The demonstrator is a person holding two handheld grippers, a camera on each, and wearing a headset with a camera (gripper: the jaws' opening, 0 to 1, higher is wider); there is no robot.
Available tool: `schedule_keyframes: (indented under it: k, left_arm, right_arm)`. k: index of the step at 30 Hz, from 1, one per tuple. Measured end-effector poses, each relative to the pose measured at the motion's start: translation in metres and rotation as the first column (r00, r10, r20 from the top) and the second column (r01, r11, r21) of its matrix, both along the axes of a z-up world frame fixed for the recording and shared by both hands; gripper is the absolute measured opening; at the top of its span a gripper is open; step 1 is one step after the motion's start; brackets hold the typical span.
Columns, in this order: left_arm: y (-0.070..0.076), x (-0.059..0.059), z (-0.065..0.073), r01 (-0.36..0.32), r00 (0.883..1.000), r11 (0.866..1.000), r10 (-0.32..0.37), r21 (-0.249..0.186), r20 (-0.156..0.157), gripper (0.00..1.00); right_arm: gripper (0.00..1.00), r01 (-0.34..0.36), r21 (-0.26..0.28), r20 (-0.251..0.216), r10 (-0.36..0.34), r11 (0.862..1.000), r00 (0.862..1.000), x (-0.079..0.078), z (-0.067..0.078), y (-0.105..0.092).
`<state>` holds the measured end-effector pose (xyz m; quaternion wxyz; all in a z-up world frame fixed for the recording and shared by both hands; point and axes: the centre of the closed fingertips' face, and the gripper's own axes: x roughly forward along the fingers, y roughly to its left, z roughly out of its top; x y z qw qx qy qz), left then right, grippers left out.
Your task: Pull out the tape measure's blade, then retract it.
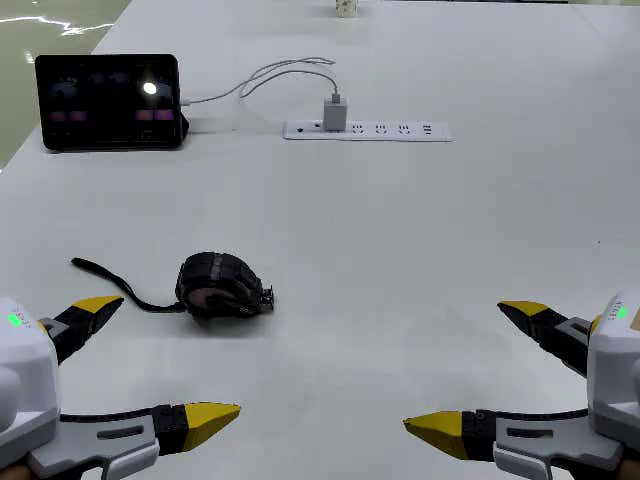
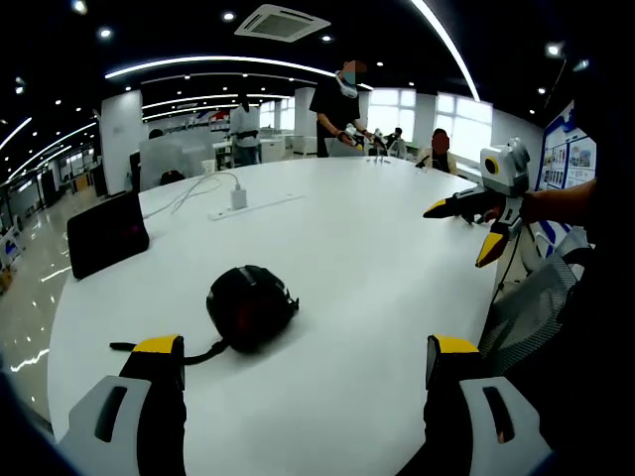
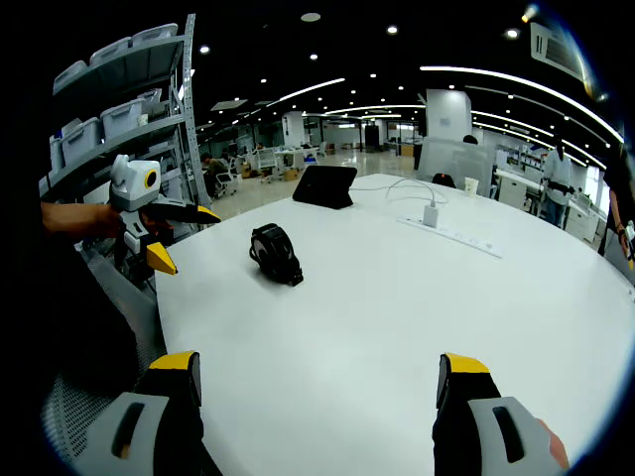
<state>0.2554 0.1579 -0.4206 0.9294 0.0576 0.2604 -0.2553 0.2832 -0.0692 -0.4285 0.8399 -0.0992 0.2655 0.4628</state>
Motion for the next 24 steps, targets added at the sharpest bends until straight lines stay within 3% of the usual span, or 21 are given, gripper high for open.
schedule_keyframes:
  k: [24]
  left_arm:
    - [0.012, 0.015, -0.001, 0.033, 0.999, 0.999, -0.033, 0.010, -0.009, 0.99]
  right_arm:
    - [0.96, -0.083, -0.045, -0.005, 0.083, 0.996, 0.997, 0.018, -0.006, 0.007]
